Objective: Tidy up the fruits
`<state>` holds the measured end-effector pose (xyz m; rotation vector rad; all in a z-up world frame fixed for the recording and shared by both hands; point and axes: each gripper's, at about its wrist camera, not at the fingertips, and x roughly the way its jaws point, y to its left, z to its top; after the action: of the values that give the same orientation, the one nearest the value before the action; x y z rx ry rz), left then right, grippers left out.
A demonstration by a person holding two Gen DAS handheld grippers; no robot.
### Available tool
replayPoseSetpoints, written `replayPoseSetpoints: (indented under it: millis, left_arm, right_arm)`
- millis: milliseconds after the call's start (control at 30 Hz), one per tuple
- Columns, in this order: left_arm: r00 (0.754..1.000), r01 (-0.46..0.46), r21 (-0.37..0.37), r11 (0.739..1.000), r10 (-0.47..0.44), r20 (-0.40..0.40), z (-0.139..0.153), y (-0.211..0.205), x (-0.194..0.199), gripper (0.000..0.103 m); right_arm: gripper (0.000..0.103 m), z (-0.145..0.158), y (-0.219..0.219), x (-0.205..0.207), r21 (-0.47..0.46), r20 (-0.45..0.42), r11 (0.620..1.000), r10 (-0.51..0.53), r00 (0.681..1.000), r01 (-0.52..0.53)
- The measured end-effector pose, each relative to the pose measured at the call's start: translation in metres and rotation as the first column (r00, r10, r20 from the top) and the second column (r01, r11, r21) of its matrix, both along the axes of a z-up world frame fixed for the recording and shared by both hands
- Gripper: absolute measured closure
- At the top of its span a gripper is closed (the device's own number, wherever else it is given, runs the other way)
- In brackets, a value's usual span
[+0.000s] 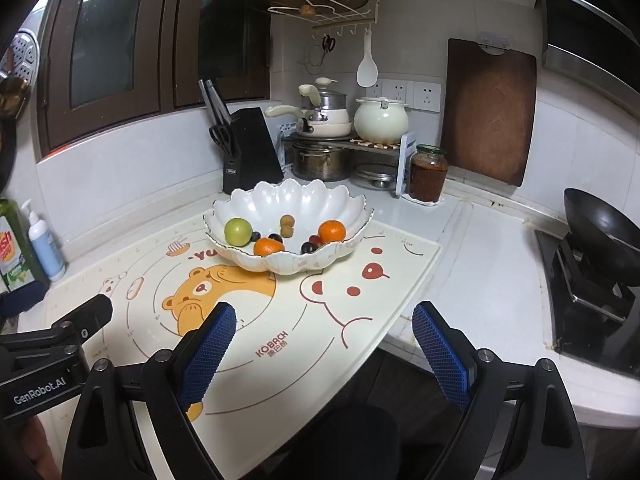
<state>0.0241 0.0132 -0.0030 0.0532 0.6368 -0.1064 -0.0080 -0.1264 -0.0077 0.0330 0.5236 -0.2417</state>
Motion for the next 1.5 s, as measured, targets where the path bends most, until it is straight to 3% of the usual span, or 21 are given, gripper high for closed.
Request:
replayPoseSetpoints:
  millis: [1500]
  left_arm:
    - [1.0, 0.001, 0.001, 1.0, -0.001, -0.005, 0.0026, 0.0029, 0.0, 0.0]
  right_arm:
    - [0.012, 0.0032, -0.0059, -0.0013, 0.001, 0.002, 1.0, 0.001, 1.0, -0.001]
